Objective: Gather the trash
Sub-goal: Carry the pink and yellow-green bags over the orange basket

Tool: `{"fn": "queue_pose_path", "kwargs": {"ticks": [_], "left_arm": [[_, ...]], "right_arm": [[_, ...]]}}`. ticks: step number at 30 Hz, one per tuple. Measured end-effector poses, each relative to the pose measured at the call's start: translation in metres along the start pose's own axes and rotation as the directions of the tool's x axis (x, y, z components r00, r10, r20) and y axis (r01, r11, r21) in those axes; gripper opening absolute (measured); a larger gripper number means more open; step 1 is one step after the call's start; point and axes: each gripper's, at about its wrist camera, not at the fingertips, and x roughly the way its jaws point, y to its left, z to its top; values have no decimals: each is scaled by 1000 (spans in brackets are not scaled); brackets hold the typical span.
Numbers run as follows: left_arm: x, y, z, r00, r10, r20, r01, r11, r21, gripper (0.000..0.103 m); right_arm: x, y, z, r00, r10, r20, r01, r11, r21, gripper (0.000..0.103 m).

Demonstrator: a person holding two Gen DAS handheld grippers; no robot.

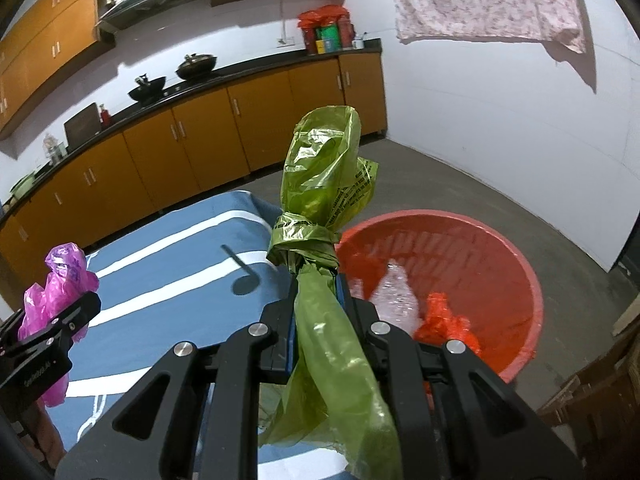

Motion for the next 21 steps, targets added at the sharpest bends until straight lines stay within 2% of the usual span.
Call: {"fn": "queue_pose_path", "kwargs": {"ticks": [10, 21], "left_arm": [[11, -44, 4, 995, -95, -7, 95, 994, 47, 64], [42, -121, 14, 969, -245, -19, 245, 961, 131, 64]], "right_arm": [[-3, -42, -1, 999, -47, 1, 47, 997, 60, 17], [4, -92, 6, 995, -98, 2, 97, 987, 128, 17]]}}
